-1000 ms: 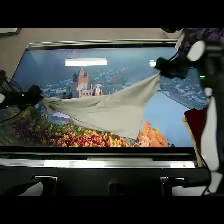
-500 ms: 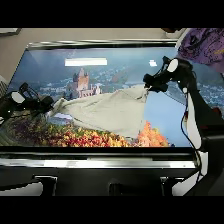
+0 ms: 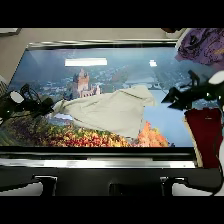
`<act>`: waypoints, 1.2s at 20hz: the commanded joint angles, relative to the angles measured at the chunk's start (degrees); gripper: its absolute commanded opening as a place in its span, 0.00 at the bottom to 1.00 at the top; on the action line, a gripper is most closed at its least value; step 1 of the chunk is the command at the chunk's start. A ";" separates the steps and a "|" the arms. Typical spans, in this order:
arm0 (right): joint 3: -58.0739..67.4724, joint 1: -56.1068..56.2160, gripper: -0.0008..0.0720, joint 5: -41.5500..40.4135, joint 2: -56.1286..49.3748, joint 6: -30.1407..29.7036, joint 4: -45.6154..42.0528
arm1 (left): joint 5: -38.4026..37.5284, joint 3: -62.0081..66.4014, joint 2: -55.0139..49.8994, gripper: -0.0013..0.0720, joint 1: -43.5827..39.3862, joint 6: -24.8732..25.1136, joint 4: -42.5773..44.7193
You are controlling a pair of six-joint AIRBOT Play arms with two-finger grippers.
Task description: Fold the clothes and pants, and hang the long-sleeved shirts on hangers.
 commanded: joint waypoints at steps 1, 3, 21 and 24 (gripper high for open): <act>-22.77 -1.22 0.66 -4.09 9.75 -6.54 12.57 | -1.11 0.04 0.07 0.04 0.00 0.13 0.02; -32.48 0.35 0.66 -7.65 12.94 -8.31 16.98 | -1.14 0.02 0.04 0.04 0.00 0.13 0.02; -43.04 19.10 0.16 -26.18 11.17 -4.76 23.47 | -2.16 0.02 0.04 0.04 0.00 0.13 0.02; -42.88 19.10 0.16 -26.18 11.30 -4.76 23.43 | -2.16 0.02 0.04 0.04 0.00 0.13 0.04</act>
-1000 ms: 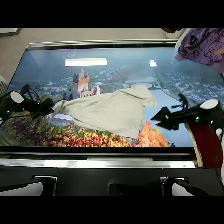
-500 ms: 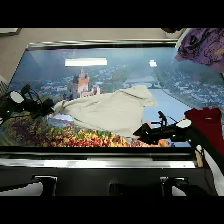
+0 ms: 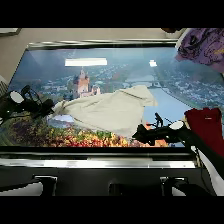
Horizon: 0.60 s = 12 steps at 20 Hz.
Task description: Fold the clothes and pants, and hang the long-sleeved shirts on hangers.
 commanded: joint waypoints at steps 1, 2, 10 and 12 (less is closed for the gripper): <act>0.11 0.17 0.17 -0.66 0.42 0.33 -0.11 | -0.13 0.02 0.04 0.04 -0.02 0.02 0.04; 0.11 0.15 0.17 -0.66 1.16 0.24 -0.46 | -0.13 0.02 0.04 0.04 -0.02 0.02 0.04; 0.11 0.17 0.38 2.36 3.67 -0.35 -2.58 | -0.85 0.02 0.04 0.04 -0.02 0.02 0.02; 0.11 0.17 0.22 2.32 3.67 -0.31 -2.62 | -1.05 0.02 0.04 0.04 -0.02 0.02 0.02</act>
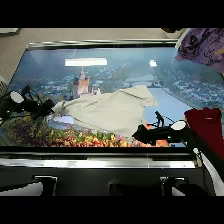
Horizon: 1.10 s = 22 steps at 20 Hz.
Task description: Fold the clothes and pants, and hang the long-sleeved shirts on hangers.
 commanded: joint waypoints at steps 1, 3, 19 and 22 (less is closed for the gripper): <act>0.04 0.07 0.09 0.74 0.22 -0.31 -0.39 | -0.46 0.02 0.02 0.04 -0.02 0.00 0.00; 0.04 0.07 0.06 0.63 0.22 -0.31 -0.72 | -0.52 0.02 0.02 0.04 -0.02 0.00 0.02; 6.25 0.07 0.21 2.84 0.22 3.74 -11.69 | -0.33 0.02 0.02 0.04 -0.02 0.02 0.04; 6.29 0.07 0.21 4.09 0.22 3.80 -12.33 | -0.35 0.02 0.02 0.04 -0.02 0.04 0.04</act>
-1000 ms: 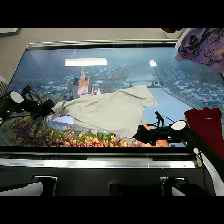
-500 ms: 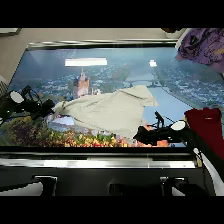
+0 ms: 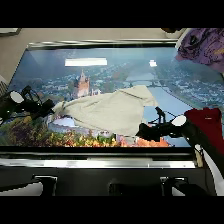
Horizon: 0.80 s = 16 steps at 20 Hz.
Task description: Fold the clothes and pants, and hang the long-sleeved shirts on hangers.
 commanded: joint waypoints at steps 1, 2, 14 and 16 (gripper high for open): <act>0.79 0.04 0.17 1.36 0.04 1.18 -2.36 | 0.13 0.02 0.02 0.04 -0.02 0.00 0.02; 0.79 0.02 0.06 1.42 0.04 1.18 -2.56 | 0.13 0.02 0.02 0.04 -0.02 0.00 0.02; 38.42 0.04 0.05 5.79 7.87 1.20 -15.78 | 0.15 13.29 15.93 0.04 -0.02 6.05 5.84; 50.45 0.04 0.05 7.04 11.56 1.49 -22.32 | 0.17 20.20 23.04 0.04 -0.02 5.99 9.27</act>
